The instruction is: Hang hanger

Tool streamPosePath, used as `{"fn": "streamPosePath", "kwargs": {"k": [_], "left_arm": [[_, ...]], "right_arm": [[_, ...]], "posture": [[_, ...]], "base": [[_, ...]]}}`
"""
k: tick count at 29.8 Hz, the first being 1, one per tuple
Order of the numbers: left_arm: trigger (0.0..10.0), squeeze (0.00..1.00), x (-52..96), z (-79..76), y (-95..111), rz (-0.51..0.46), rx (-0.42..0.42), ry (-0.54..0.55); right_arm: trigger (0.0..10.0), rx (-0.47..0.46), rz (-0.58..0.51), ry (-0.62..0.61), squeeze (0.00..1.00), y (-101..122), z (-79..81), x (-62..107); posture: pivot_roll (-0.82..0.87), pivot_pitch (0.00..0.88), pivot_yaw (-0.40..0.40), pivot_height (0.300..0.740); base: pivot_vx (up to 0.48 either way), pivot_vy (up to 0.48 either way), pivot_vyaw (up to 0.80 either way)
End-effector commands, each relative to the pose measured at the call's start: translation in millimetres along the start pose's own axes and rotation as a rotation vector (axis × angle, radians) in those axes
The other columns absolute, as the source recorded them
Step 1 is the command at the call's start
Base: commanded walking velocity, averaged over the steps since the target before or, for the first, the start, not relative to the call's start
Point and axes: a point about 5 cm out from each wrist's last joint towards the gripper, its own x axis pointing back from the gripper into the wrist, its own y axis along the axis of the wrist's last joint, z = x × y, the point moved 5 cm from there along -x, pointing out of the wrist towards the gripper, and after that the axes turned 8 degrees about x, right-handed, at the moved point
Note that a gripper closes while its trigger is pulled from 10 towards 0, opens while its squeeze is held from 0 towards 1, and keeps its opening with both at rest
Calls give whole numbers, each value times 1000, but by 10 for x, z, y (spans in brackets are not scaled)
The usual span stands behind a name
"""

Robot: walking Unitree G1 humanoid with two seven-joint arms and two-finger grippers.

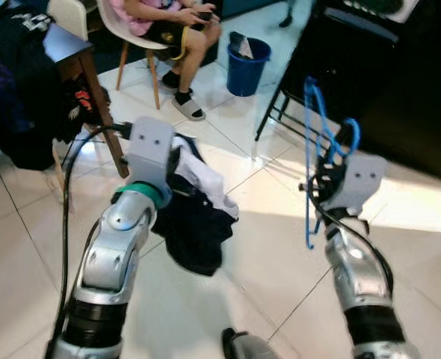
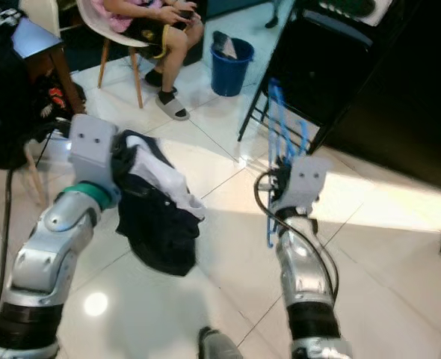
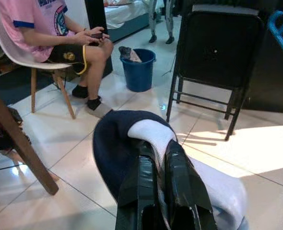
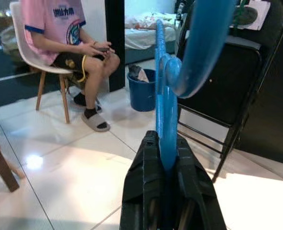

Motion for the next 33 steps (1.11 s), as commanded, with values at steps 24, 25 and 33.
{"fn": "streamPosePath", "kwargs": {"k": [24, 25, 33], "left_arm": [[10000, 0, 30, 33, -26, 2, -49, -8], [10000, 0, 29, 35, -22, 1, -50, -6], [10000, 0, 30, 40, -24, 3, -56, -4]], "right_arm": [[10000, 29, -36, 61, 0, 70, 120, -10], [10000, 31, -40, 72, 0, 75, 142, -9], [10000, 53, -67, 157, 0, 129, 273, 7]], "posture": [[3, 68, 13, 740], [4, 70, 12, 740], [3, 74, 14, 740]], "base": [[0, 0, -233], [0, 0, 0], [0, 0, 0]]}}
